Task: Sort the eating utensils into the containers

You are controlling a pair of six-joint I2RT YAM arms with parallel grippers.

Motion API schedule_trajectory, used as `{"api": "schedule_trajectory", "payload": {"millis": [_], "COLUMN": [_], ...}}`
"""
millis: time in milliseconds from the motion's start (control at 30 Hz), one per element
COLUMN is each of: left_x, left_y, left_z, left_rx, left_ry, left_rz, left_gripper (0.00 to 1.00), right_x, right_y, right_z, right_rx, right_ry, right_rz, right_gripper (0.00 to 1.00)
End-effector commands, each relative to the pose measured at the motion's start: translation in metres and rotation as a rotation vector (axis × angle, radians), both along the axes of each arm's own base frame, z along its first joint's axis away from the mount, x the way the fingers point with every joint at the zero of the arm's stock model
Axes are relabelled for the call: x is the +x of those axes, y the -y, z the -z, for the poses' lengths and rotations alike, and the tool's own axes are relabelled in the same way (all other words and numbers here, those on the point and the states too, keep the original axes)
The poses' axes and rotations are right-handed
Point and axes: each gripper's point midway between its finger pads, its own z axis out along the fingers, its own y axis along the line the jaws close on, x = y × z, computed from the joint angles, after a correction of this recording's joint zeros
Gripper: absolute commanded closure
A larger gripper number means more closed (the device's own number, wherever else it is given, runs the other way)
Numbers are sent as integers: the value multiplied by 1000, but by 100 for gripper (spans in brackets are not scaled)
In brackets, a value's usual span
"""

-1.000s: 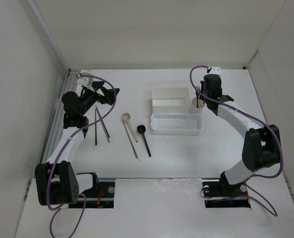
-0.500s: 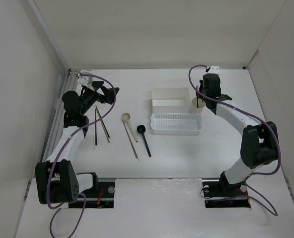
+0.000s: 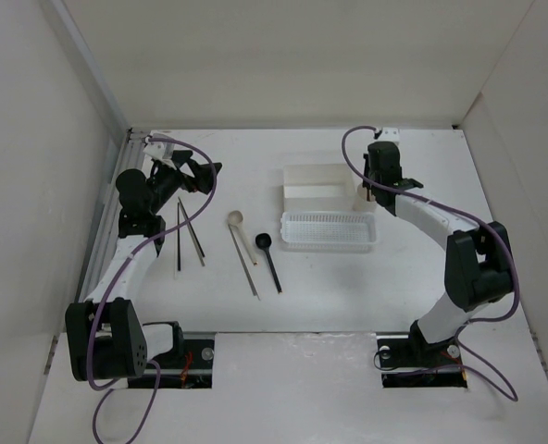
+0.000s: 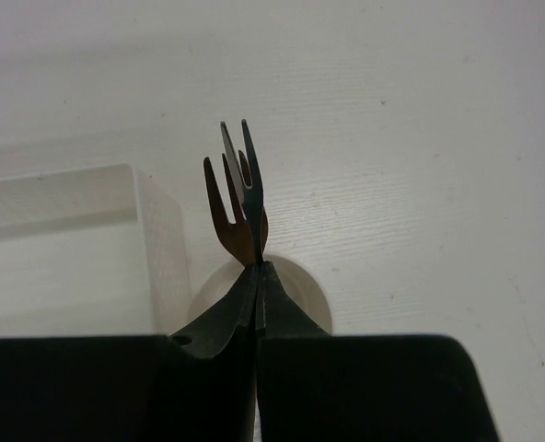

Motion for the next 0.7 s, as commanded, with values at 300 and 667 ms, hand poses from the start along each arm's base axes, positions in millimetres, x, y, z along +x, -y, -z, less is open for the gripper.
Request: {"api": "schedule_trajectory", "payload": {"millis": [300, 667], "left_x": [2, 4], "left_y": [-2, -5], "left_z": [-29, -30], "left_rx": [23, 20], "left_ry": [96, 96], "left_rz": [-7, -25], "left_gripper": [0, 0], "right_x": [2, 6], "right_y": [-6, -7], "right_z": [-4, 2], "right_rx": [-19, -51], "right_ry": [25, -7], "right_rz": [1, -23], "right_gripper": [100, 100]}}
